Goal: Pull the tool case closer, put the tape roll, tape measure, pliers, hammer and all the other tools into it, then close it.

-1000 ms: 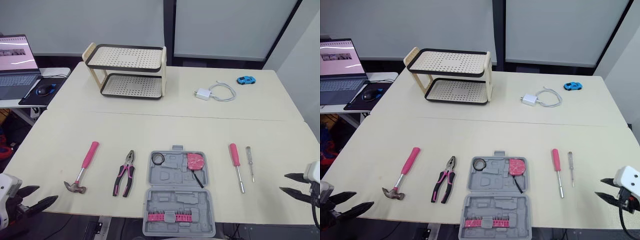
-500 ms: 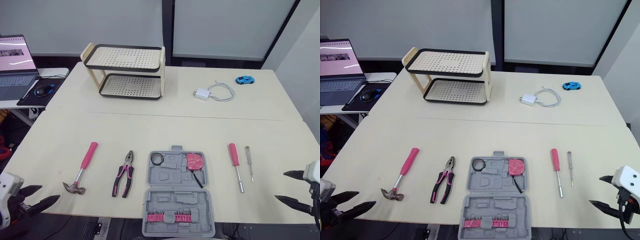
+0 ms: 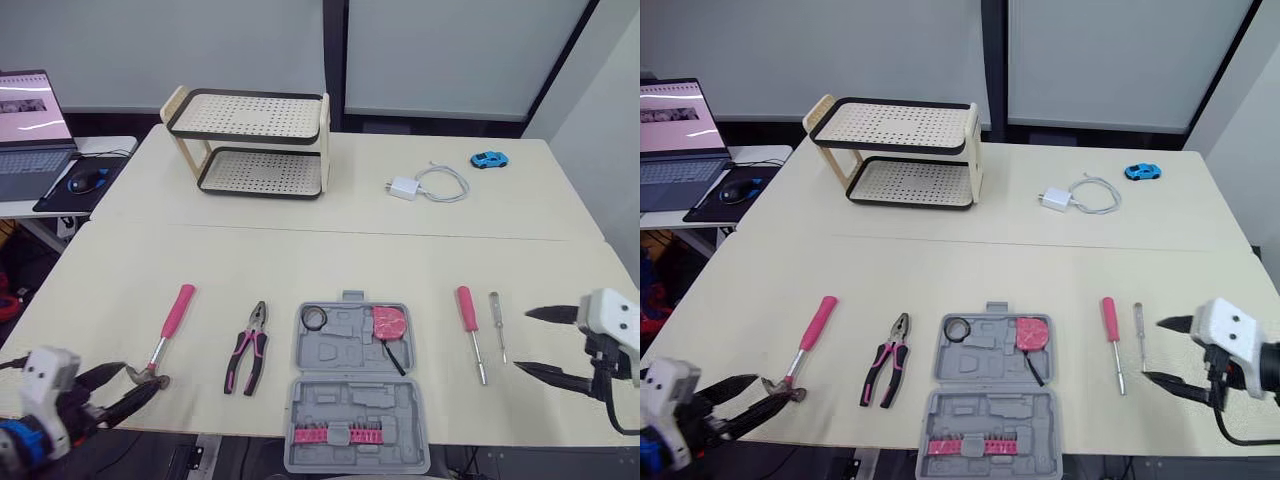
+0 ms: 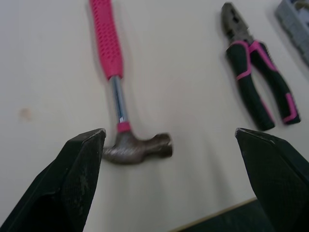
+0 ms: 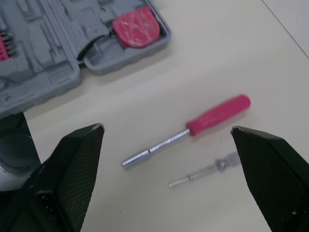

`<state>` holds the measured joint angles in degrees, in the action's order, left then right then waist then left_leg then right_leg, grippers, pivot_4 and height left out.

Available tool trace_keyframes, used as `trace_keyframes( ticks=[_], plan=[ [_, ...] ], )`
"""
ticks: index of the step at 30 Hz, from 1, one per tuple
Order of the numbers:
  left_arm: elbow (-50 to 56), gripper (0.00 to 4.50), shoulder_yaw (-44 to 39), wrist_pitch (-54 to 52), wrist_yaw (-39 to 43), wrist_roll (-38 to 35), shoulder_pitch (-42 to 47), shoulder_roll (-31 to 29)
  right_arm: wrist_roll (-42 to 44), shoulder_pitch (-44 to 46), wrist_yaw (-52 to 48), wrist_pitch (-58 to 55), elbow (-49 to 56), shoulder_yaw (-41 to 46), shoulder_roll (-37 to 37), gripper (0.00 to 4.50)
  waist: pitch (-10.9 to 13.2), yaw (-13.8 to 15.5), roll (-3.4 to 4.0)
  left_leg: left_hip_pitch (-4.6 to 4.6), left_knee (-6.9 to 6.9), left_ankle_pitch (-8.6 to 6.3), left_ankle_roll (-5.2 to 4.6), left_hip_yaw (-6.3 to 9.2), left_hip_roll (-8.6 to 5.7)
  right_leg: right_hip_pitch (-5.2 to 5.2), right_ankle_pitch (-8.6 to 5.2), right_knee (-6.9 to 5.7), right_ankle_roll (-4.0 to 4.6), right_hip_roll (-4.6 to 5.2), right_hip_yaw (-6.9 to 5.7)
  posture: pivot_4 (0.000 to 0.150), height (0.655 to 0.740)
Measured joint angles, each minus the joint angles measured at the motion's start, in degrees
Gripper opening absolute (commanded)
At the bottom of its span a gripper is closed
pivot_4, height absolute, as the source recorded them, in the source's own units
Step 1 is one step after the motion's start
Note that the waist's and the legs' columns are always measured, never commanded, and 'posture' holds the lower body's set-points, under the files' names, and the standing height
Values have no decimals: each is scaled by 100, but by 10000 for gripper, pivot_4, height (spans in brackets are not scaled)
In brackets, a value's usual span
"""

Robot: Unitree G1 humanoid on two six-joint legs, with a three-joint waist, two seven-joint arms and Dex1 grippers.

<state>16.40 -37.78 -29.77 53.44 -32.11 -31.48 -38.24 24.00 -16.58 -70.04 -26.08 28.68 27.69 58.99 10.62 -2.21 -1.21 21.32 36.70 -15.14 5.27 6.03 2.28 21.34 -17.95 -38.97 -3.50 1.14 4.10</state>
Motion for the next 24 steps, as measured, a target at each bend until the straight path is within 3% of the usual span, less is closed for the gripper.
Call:
trace_keyframes(
  ticks=[8,13,24],
  plan=[
    [1676,45000,955,-368,-1520,-40,88,1084,1131,2105,288,-980,841,-1546,82,44765,1,33,-2,8,8,0,0,9,-4,0,8,3,4,-1,-3,1500,7350],
    [1785,45000,1743,-225,-2295,501,332,1385,1112,3065,454,-1185,663,-2516,-167,44765,1,40,-2,15,12,0,0,6,-11,4,11,11,1,5,0,1500,7350],
    [1254,45000,3033,-260,-3533,1332,1156,1926,868,3357,397,-1053,356,-3078,-224,44765,-3,24,38,50,19,-22,-38,-4,-58,16,28,51,-31,56,4,1500,7350]
  ],
)
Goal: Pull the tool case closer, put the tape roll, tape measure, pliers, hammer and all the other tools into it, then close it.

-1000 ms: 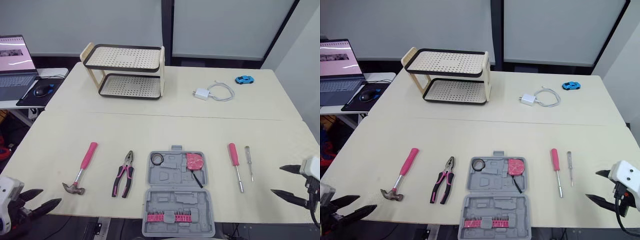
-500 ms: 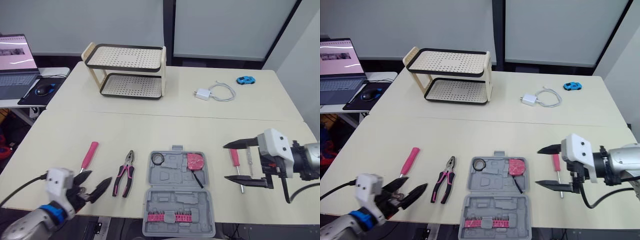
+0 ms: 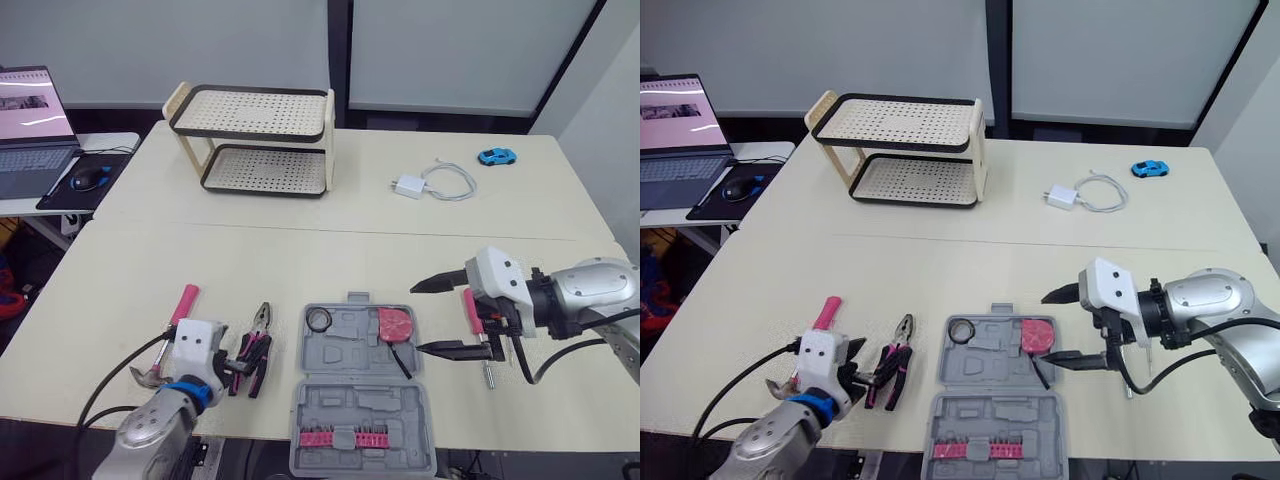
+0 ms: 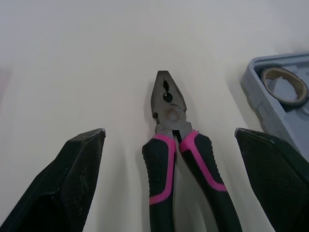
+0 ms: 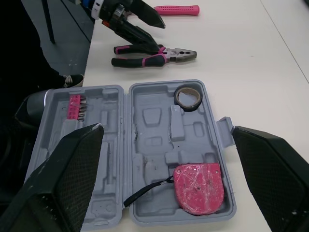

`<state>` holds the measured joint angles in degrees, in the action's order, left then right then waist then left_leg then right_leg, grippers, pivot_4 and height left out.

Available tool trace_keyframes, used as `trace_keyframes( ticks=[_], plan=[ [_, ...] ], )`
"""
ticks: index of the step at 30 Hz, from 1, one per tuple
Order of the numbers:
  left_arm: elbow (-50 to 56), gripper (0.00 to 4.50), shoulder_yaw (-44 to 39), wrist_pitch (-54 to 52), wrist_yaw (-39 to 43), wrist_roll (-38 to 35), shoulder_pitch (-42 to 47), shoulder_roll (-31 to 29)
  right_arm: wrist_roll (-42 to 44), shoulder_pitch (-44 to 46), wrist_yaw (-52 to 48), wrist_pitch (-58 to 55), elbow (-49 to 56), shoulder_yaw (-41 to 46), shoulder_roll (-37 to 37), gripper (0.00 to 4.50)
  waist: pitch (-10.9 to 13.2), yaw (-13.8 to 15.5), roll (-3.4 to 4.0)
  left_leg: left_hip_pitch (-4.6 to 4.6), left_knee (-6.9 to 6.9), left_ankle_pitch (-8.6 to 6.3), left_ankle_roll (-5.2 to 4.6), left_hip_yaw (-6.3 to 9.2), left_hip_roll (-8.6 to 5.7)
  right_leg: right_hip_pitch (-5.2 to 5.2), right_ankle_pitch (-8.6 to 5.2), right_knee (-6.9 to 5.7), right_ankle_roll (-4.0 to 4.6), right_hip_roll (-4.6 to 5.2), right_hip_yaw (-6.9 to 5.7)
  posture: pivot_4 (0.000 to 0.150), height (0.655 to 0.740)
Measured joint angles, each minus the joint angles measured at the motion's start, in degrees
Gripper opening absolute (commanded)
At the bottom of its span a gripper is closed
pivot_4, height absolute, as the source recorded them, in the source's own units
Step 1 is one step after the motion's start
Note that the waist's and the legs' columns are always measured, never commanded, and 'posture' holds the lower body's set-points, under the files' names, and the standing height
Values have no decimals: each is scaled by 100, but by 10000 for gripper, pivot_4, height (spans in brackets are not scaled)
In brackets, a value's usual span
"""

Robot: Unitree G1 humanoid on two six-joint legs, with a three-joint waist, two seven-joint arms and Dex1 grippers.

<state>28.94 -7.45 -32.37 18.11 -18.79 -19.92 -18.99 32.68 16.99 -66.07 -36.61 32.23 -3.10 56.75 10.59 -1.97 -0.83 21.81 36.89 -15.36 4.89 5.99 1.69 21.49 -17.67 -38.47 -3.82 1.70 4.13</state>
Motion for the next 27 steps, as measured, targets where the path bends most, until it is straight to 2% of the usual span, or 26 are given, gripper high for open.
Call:
trace_keyframes(
  ticks=[4,12,15,20,27],
  plan=[
    [-279,45000,305,-139,-273,251,112,88,-4,-5,-19,15,0,-9,2,44765,0,-2,0,-4,0,0,0,5,0,1,-1,-10,0,-3,-2,1500,7350],
    [-188,45000,605,-471,-467,537,190,35,-7,-71,-23,37,0,-19,10,44765,-2,1,3,-8,3,1,0,8,0,-4,-1,-16,0,-3,-4,1500,7350],
    [-145,39052,611,-633,-518,568,234,32,-7,-109,-21,45,4,-19,20,45000,-2,2,4,-11,5,1,0,8,0,-6,-1,-21,0,-3,-4,1500,7350],
    [-77,25801,575,-852,-554,567,260,28,-19,-222,-19,91,7,-19,30,45000,-9,6,14,-16,7,1,0,8,0,-10,-1,-25,0,-3,-3,1500,7350],
    [-137,25731,475,-669,-421,504,225,33,-70,-273,5,125,12,-18,52,45000,-8,7,13,-15,7,1,0,9,0,-9,-1,-26,0,-4,-4,1500,7350]
  ],
)
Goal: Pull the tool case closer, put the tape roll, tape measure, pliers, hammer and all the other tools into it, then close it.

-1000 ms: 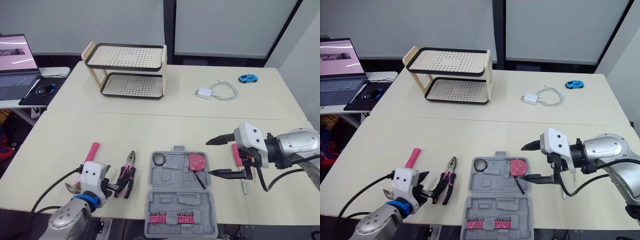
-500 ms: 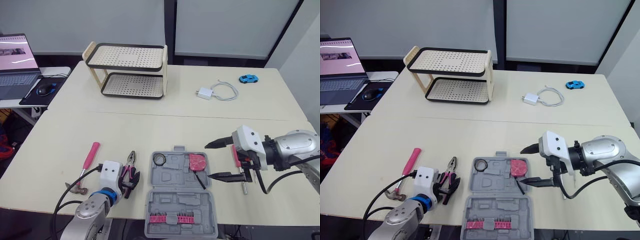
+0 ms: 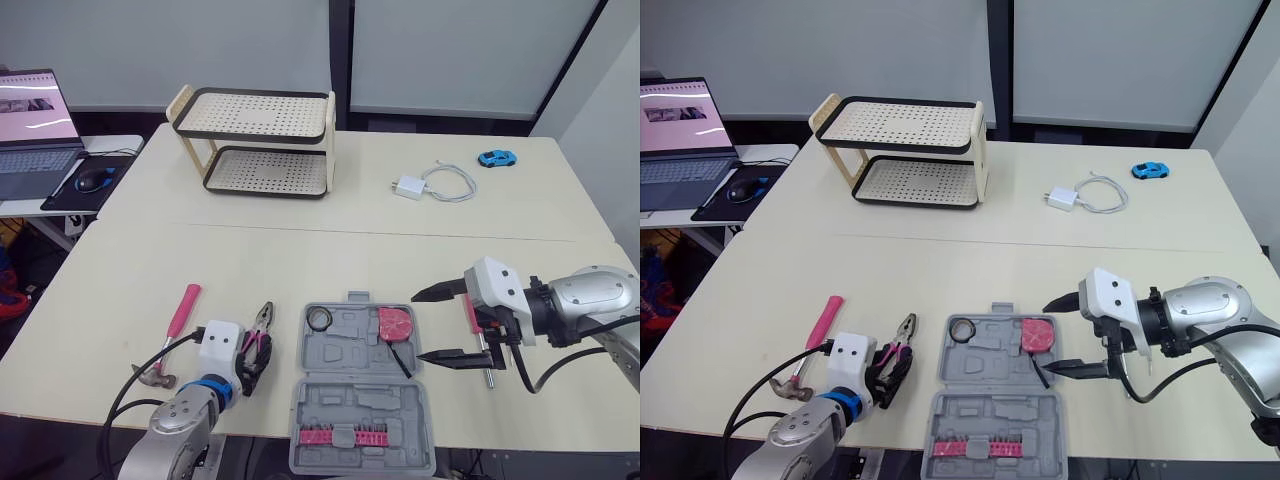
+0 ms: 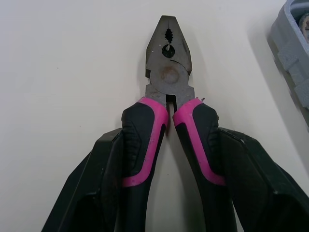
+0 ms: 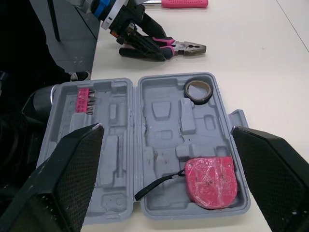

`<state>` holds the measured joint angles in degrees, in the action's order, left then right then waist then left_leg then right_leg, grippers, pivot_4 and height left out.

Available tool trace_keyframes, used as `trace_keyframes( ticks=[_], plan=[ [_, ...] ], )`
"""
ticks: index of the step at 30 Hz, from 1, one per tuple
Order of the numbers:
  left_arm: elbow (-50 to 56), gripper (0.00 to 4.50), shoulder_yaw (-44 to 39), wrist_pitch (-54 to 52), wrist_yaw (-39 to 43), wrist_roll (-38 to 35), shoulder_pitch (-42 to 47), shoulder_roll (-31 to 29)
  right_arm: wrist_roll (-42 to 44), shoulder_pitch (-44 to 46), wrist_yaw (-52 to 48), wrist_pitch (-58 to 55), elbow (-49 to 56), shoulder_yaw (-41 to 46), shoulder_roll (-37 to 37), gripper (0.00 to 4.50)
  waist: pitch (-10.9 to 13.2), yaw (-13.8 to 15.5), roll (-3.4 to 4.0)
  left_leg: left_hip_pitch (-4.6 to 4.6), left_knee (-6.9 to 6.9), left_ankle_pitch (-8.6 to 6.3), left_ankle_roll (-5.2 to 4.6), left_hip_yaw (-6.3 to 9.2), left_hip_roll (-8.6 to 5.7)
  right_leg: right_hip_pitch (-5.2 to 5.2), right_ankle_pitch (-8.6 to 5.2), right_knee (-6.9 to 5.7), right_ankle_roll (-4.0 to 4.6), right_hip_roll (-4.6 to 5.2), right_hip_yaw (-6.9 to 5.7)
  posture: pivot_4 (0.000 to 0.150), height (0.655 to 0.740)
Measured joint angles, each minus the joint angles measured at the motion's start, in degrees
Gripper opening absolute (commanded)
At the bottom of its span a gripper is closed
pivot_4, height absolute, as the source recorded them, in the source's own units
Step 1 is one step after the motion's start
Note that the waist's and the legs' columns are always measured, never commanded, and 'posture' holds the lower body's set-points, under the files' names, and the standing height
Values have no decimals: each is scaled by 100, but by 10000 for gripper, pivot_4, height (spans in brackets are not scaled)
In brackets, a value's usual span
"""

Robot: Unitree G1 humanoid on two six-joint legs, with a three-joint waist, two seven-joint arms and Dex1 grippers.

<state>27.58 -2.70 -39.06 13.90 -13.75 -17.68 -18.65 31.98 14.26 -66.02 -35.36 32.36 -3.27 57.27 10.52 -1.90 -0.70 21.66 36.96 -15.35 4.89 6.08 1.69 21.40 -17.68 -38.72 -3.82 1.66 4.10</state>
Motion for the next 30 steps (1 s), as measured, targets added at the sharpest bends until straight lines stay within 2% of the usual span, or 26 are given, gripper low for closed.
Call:
trace_keyframes(
  ticks=[5,9,13,17,25,30],
  plan=[
    [-52,25730,-320,552,421,-202,-9,-103,-50,-89,78,17,12,46,0,45000,5,3,-9,7,-1,0,0,5,1,7,-1,1,1,-2,-4,1500,7350],
    [-28,25730,-603,1096,1271,-402,125,-822,-52,-224,190,37,50,207,-1,45000,7,22,-12,8,0,1,1,9,1,6,-2,-2,3,-3,-8,1500,7350],
    [-40,25729,-553,1542,2440,-554,598,-1712,-57,-422,336,76,150,384,-1,45000,10,28,-18,8,0,1,2,10,2,5,-2,-2,3,-4,-11,1500,7350],
    [-264,25728,-60,2135,3658,-518,1399,-2452,-90,-746,535,75,285,648,0,45000,12,41,-19,11,-2,1,2,8,2,6,-2,2,3,-4,-10,1500,7350],
    [-869,25728,1283,2134,4913,-295,3009,-2669,-176,-2086,816,0,1031,1530,54,45000,15,29,-22,13,0,1,1,15,5,8,-3,-8,2,-14,-12,1500,7350],
    [-1202,25727,1940,1968,5431,-64,3820,-2612,-179,-2546,1087,-149,1568,1716,46,45000,15,-15,-23,9,3,2,0,14,8,7,-3,-14,2,-21,-6,1500,7350]
  ],
)
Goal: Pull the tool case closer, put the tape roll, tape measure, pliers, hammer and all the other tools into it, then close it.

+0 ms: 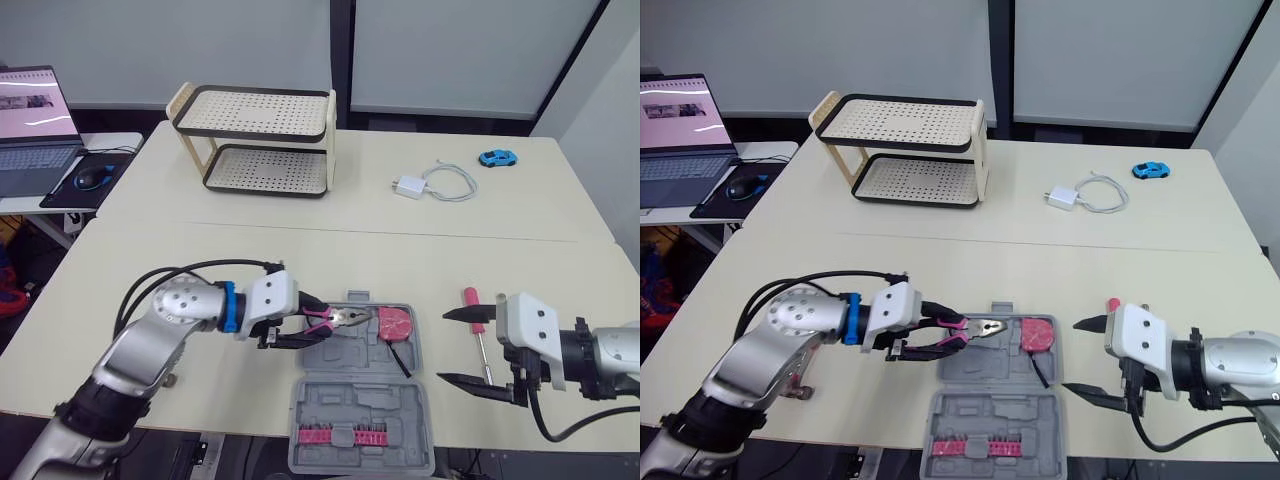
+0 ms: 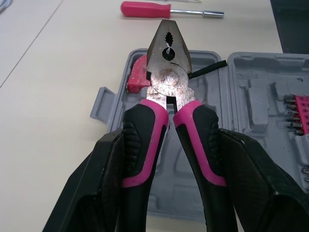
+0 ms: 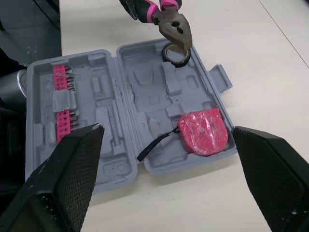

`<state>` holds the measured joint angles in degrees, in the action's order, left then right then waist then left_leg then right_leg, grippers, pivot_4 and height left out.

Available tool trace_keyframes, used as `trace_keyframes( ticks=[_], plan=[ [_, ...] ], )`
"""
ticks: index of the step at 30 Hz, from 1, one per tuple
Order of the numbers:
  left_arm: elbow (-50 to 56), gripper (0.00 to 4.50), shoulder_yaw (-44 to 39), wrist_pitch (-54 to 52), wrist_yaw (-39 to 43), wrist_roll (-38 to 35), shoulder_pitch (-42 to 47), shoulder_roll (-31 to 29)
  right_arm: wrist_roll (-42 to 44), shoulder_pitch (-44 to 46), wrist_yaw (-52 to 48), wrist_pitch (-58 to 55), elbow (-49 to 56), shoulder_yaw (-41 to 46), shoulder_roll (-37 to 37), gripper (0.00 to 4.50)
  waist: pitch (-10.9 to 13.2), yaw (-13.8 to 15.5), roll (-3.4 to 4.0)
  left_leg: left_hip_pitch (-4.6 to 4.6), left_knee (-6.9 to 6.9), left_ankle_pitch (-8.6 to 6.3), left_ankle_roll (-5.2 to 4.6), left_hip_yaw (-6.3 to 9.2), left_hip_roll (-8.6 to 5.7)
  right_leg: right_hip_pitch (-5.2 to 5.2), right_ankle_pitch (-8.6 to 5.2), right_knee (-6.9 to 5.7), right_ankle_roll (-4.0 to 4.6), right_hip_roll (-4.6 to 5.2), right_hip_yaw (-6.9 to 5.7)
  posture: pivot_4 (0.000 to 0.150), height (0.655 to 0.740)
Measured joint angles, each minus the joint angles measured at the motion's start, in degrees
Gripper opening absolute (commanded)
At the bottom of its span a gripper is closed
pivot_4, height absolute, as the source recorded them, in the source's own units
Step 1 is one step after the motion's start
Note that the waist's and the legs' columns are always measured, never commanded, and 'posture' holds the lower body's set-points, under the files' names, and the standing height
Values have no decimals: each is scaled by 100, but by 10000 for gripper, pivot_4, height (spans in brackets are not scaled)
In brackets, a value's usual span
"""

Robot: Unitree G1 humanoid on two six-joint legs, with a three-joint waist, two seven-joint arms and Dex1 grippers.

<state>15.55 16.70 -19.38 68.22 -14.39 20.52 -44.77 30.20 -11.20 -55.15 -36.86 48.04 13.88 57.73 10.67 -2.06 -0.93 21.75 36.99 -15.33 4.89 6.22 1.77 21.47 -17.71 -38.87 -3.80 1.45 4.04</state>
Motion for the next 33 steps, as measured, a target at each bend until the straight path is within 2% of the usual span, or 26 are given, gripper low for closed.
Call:
trace_keyframes(
  ticks=[4,8,10,14,19,25,29,31,33],
  plan=[
    [-25,25727,389,-184,120,169,292,174,-202,188,594,-263,356,-511,-118,45000,1,-3,-1,0,0,0,0,4,2,1,0,-1,0,-4,-1,1500,7350],
    [-6,25726,577,-413,115,245,479,356,-516,1102,1375,-955,403,-1578,-401,45000,2,-12,-4,3,4,1,0,6,2,4,0,-4,1,-4,-1,1500,7350],
    [-11,25726,623,-448,106,321,546,375,-720,1826,1597,-1257,282,-2270,-680,45000,3,-37,-4,0,3,1,0,7,3,6,0,-4,1,-7,0,1500,7350],
    [-16,25726,707,-508,91,432,653,512,-1045,2623,1753,-1567,-50,-3279,-980,45000,3,-10,-4,13,2,2,-1,9,3,17,-2,-4,4,-6,-2,1500,7350],
    [-36,25725,776,-539,44,568,699,571,-1210,3192,1735,-1795,-375,-3905,-1227,45000,3,25,-4,23,2,2,-1,11,3,28,-2,-6,5,-6,-3,1500,7350],
    [-36,25725,783,-550,70,609,725,572,-1455,3434,1678,-1768,-602,-4189,-1317,45000,3,22,-4,21,3,2,-1,11,3,29,-2,-10,5,-6,-3,1500,7350],
    [-36,25724,783,-550,105,643,724,571,-1644,3443,1633,-1650,-699,-4301,-1292,36699,3,21,-4,21,3,2,-1,11,3,29,-2,-10,5,-6,-3,1500,7350],
    [-35,25724,783,-550,112,646,724,571,-1785,3442,1605,-1544,-723,-4374,-1276,29267,3,21,-4,21,3,2,-1,11,3,29,-2,-11,5,-7,-3,1500,7350],
    [-35,25724,783,-550,117,650,723,568,-1843,3442,1566,-1457,-737,-4412,-1277,24496,3,20,-4,21,3,2,-1,11,3,29,-2,-11,5,-7,-3,1500,7350]
  ],
)
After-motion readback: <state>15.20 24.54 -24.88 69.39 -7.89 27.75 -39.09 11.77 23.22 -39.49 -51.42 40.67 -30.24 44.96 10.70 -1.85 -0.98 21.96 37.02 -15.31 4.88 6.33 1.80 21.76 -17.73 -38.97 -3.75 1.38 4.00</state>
